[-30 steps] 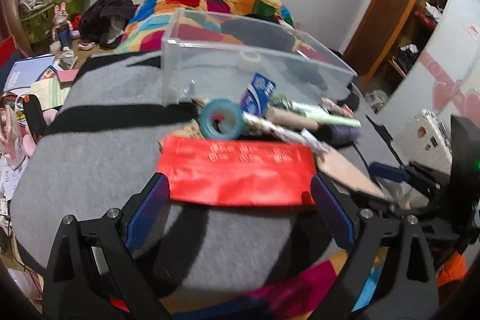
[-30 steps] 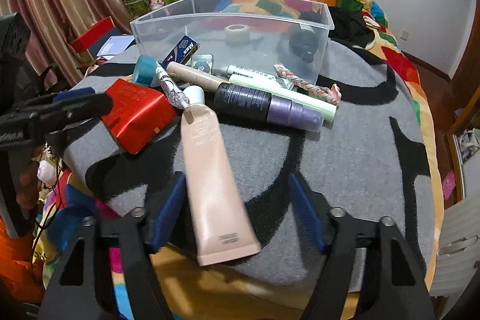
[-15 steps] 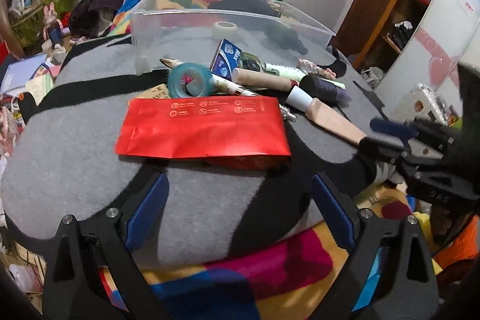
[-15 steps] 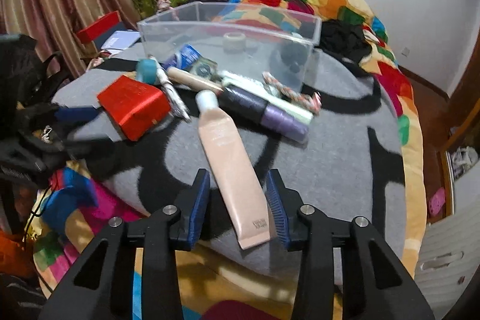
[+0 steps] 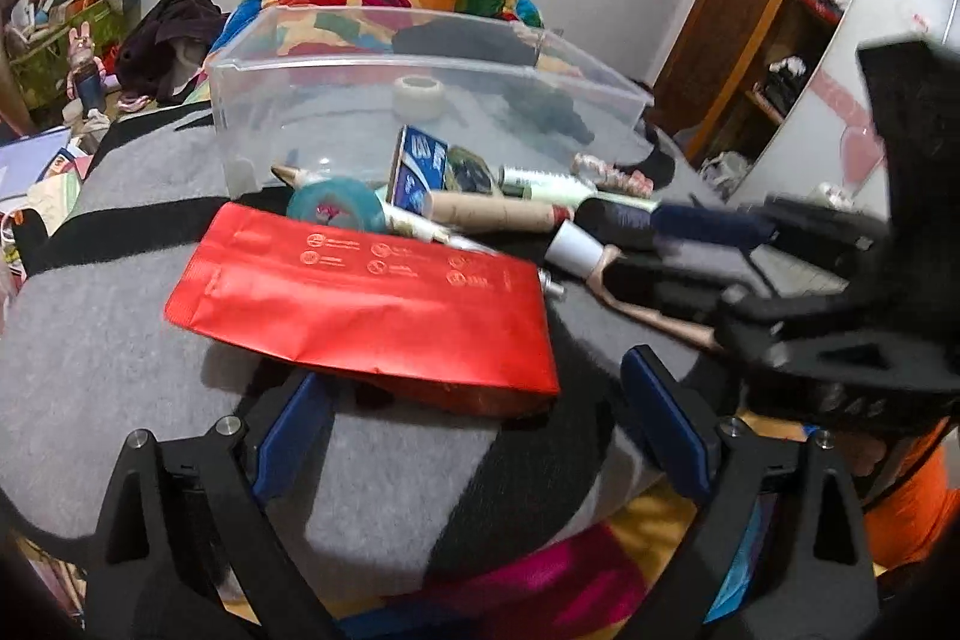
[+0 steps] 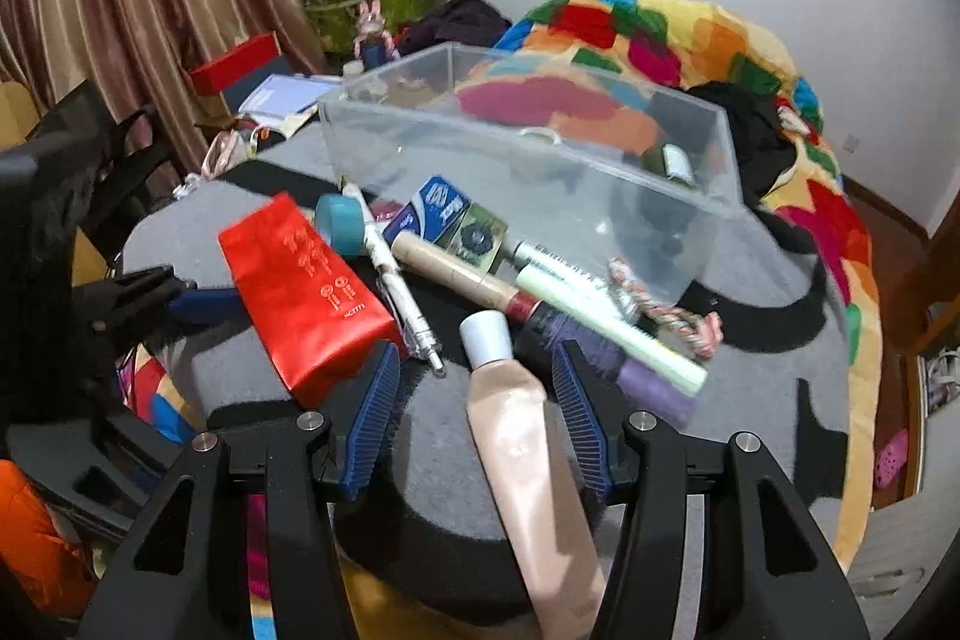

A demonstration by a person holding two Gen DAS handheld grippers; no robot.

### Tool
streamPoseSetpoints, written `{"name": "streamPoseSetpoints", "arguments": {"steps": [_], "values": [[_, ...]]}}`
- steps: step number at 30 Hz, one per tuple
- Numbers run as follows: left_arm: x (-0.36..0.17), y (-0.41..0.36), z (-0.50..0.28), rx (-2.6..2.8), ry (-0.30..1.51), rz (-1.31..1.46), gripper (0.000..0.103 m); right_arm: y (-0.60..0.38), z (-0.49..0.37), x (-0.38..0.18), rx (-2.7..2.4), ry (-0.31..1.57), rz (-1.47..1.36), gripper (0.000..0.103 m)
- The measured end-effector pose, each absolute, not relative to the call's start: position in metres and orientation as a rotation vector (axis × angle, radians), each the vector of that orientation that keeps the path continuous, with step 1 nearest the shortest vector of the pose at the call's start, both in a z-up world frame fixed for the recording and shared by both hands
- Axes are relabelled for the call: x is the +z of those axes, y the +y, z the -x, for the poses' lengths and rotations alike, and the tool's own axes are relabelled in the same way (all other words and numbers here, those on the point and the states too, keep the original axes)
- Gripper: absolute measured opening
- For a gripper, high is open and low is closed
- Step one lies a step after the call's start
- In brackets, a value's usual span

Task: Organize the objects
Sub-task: 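Grasp the red pouch with the left tool while the right tool grasps the beige tube, then drop the red pouch and beige tube into the clear box, open both tools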

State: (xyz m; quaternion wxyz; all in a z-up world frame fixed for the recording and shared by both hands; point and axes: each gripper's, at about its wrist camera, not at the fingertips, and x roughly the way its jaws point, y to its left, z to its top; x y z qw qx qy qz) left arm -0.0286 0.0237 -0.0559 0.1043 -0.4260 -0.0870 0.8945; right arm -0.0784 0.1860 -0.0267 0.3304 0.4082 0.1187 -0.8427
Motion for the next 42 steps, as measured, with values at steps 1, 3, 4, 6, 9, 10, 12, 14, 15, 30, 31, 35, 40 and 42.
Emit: {"name": "streamPoseSetpoints", "arguments": {"steps": [1, 3, 4, 6, 9, 10, 12, 14, 15, 30, 31, 35, 40, 42], "values": [[-0.055, 0.022, 0.030, 2.641, -0.271, 1.251, 0.096, 0.188, 0.078, -0.028, -2.208, 0.303, -1.072, 0.049], [-0.053, 0.019, 0.032, 2.646, -0.301, 1.240, 0.095, 0.198, 0.078, -0.030, -2.213, 0.269, -1.091, 0.049], [-0.052, 0.019, 0.034, 2.651, -0.310, 1.236, 0.092, 0.203, 0.078, -0.030, -2.218, 0.260, -1.098, 0.049], [-0.051, 0.022, 0.037, 2.652, -0.302, 1.236, 0.087, 0.215, 0.076, -0.033, -2.227, 0.260, -1.112, 0.049], [-0.054, 0.034, 0.041, 2.640, -0.249, 1.250, 0.079, 0.226, 0.071, -0.041, -2.230, 0.284, -1.142, 0.049], [-0.056, 0.039, 0.043, 2.639, -0.221, 1.257, 0.078, 0.229, 0.070, -0.044, -2.230, 0.285, -1.151, 0.049], [-0.060, 0.048, 0.046, 2.638, -0.171, 1.273, 0.076, 0.231, 0.072, -0.049, -2.226, 0.278, -1.166, 0.049], [-0.062, 0.054, 0.049, 2.647, -0.138, 1.288, 0.070, 0.230, 0.074, -0.051, -2.222, 0.259, -1.173, 0.049], [-0.062, 0.055, 0.051, 2.658, -0.131, 1.288, 0.069, 0.227, 0.077, -0.051, -2.218, 0.257, -1.173, 0.049], [-0.057, 0.036, 0.035, 2.687, -0.204, 1.243, 0.031, 0.191, 0.077, -0.054, -2.198, 0.365, -1.108, 0.031], [-0.055, 0.034, 0.034, 2.693, -0.206, 1.235, 0.031, 0.191, 0.075, -0.053, -2.200, 0.363, -1.108, 0.031], [-0.045, 0.025, 0.029, 2.727, -0.228, 1.194, 0.030, 0.196, 0.070, -0.048, -2.212, 0.335, -1.105, 0.031], [-0.029, 0.017, 0.029, 2.775, -0.220, 1.138, 0.030, 0.204, 0.071, -0.031, -2.251, 0.285, -1.069, 0.031], [-0.021, 0.014, 0.031, 2.796, -0.206, 1.109, 0.030, 0.206, 0.073, -0.021, -2.270, 0.271, -1.043, 0.031]]}}
